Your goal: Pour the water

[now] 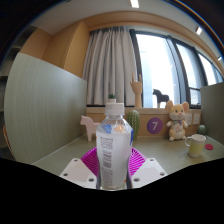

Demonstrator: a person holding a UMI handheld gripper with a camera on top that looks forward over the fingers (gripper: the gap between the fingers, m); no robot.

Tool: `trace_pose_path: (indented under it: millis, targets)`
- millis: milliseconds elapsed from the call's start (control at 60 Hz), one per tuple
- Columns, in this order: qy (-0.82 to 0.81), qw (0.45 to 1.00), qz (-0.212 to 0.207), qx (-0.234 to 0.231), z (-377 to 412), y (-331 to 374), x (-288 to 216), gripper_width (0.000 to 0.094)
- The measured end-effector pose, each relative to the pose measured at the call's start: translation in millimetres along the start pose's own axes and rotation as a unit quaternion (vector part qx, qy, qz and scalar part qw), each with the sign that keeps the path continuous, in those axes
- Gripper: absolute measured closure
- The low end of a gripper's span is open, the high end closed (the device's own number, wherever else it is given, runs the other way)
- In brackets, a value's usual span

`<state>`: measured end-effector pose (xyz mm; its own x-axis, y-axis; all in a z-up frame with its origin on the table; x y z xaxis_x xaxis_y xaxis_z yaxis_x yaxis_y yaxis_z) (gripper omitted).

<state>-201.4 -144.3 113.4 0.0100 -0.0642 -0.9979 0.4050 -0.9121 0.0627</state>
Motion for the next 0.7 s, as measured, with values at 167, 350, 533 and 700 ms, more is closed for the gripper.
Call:
trace_pose_path:
  millis: [167,350,533,700]
  targets:
    - [-0.002,1.0,0.002,-0.005,-3,-1,0,0.0599]
    - [-0.087,0.996,-0.009,0.021,-53,-4,-15,0.0598]
    - [-0.285,0.954,-0.083,0.03,-134,-7,-46,0.0597]
    - [-0.468,0.868,-0.164,0.035,-202,-10,-56,0.0598]
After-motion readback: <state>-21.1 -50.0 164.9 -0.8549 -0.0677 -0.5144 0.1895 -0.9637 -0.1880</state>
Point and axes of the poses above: the point between the fingertips, and its own axes, seen from behind it with the camera up: z to the left, x down, y backward, against the way the camera looks, the point moved 8 cm from there along y, backward, against the way the camera looks, and after that the axes turned 12 degrees about -x, right-handed, at the moved point
